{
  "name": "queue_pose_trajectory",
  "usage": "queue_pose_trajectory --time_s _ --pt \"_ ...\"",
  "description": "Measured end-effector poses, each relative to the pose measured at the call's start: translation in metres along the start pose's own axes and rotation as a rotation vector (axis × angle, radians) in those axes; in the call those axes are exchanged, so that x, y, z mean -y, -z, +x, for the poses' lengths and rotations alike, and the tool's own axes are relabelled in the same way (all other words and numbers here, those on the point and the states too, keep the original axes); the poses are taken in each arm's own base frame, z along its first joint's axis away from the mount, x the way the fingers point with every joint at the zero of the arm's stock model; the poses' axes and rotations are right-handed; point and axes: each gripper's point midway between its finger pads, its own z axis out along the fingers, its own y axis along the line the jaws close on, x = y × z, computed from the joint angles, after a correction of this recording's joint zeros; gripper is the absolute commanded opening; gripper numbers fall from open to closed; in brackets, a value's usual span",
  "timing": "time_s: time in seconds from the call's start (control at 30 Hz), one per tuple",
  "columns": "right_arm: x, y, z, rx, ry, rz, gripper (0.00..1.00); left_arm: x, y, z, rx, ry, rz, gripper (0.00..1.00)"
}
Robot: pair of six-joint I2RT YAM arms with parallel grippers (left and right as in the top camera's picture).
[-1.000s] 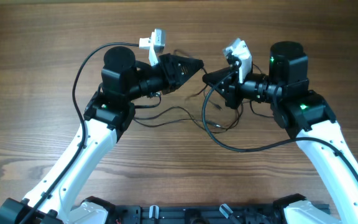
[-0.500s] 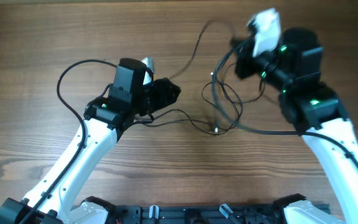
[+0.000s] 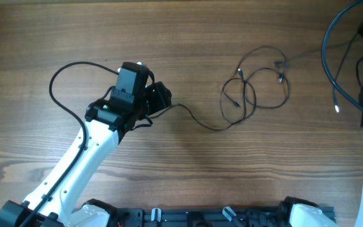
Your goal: Untangle cables
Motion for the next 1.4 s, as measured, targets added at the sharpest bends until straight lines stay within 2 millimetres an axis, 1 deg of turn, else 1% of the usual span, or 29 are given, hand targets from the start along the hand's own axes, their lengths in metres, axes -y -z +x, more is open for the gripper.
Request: queue_pose_trajectory --time_s 0.03,0.07,0.1,0.13,0.17,0.2,0.23,0.27,0.3,0.33,0.37,0.43,0.5,0.57,0.67,0.7,0.73,0.77,0.8,0.83,0.9,0.93,0.97,1.07,1.13,1.2,1.33,1.37,1.4 --pt "-0.002 -0.003 0.005 -0.017 0.008 -0.011 0.04 0.000 0.000 0.000 0.000 0.000 0.000 0.62" --pt "-0.011 -0.004 0.009 -0.035 0.026 -0.063 0.04 0.000 0.000 0.000 0.000 0.000 0.000 0.63" --pt "-0.023 -0.004 0.011 -0.048 0.039 -0.134 0.04 0.000 0.000 0.000 0.000 0.000 0.000 0.63" --pt "-0.044 0.001 0.012 -0.060 0.054 -0.262 0.04 0.000 0.000 0.000 0.001 -0.001 0.001 0.63" --pt "-0.073 0.011 0.012 -0.067 0.069 -0.439 0.04 0.001 0.000 -0.001 0.003 -0.001 0.003 0.63" --pt "-0.094 0.022 0.009 -0.063 0.077 -0.573 0.04 0.001 0.000 -0.001 0.004 -0.001 0.004 0.63" --pt "-0.120 0.042 0.006 -0.056 0.095 -0.751 0.04 0.001 0.000 -0.001 0.005 -0.001 0.005 0.63" --pt "-0.138 0.060 0.000 -0.033 0.111 -0.890 0.04 0.001 0.000 -0.001 0.004 -0.002 0.004 0.63" --pt "-0.157 0.085 -0.003 -0.020 0.133 -1.059 0.04 0.001 0.000 -0.001 0.005 -0.002 0.005 0.63" --pt "-0.161 0.093 -0.005 -0.022 0.132 -1.105 0.04 0.001 0.000 -0.001 0.006 -0.002 0.006 0.63" --pt "-0.162 0.096 -0.004 -0.036 0.123 -1.122 0.04 0.001 0.000 -0.001 0.005 -0.002 0.005 0.63" --pt "-0.159 0.092 0.002 -0.077 0.096 -1.096 0.04 0.001 0.000 -0.001 0.005 -0.001 0.005 0.63" --pt "-0.148 0.074 0.013 -0.134 0.050 -0.976 0.04 0.000 0.000 0.000 0.001 -0.001 0.001 0.63" --pt "-0.126 0.050 0.023 -0.172 0.011 -0.793 0.04 0.000 0.000 0.000 -0.001 -0.003 -0.001 0.63" --pt "-0.078 0.016 0.033 -0.180 -0.011 -0.461 0.04 -0.001 0.000 0.001 -0.003 -0.003 -0.003 0.63" --pt "-0.063 0.010 0.034 -0.174 -0.013 -0.367 0.04 -0.001 0.000 0.001 -0.003 -0.003 -0.003 0.63" --pt "-0.053 0.006 0.032 -0.163 -0.012 -0.310 0.04 -0.001 0.000 0.001 -0.003 -0.003 -0.003 0.63" --pt "-0.052 0.005 0.030 -0.153 -0.004 -0.305 0.04 -0.001 0.000 0.001 -0.003 -0.003 -0.003 0.63" --pt "-0.057 0.007 0.028 -0.144 0.015 -0.338 0.04 -0.001 0.000 0.001 -0.003 -0.003 -0.003 0.63" --pt "-0.067 0.010 0.026 -0.134 0.036 -0.399 0.04 -0.001 0.000 0.001 -0.003 -0.003 -0.003 0.64" --pt "-0.101 0.028 0.022 -0.125 0.071 -0.611 0.04 0.000 0.000 0.000 -0.001 -0.004 -0.001 0.64" --pt "-0.111 0.036 0.021 -0.127 0.077 -0.684 0.04 0.000 0.000 0.000 0.001 -0.004 0.001 0.64" --pt "-0.116 0.039 0.022 -0.132 0.078 -0.718 0.04 0.000 0.000 0.000 0.001 -0.004 0.001 0.64" --pt "-0.116 0.041 0.028 -0.162 0.067 -0.729 0.04 0.000 0.000 0.000 -0.001 -0.004 0.001 0.65" --pt "-0.123 0.048 0.031 -0.182 0.067 -0.786 0.04 0.004 0.000 -0.001 0.001 -0.006 0.019 0.69" --pt "-0.132 0.058 0.033 -0.198 0.069 -0.859 0.04 0.013 0.000 -0.004 0.008 -0.015 0.059 0.77" --pt "-0.140 0.069 0.036 -0.224 0.063 -0.937 0.04 0.036 0.001 -0.010 0.017 -0.039 0.170 0.82" --pt "-0.141 0.072 0.036 -0.228 0.062 -0.952 0.04 0.044 -0.003 -0.010 0.016 -0.049 0.200 0.82" --pt "-0.142 0.073 0.036 -0.230 0.063 -0.959 0.04 0.045 -0.004 -0.010 0.014 -0.051 0.202 0.83"
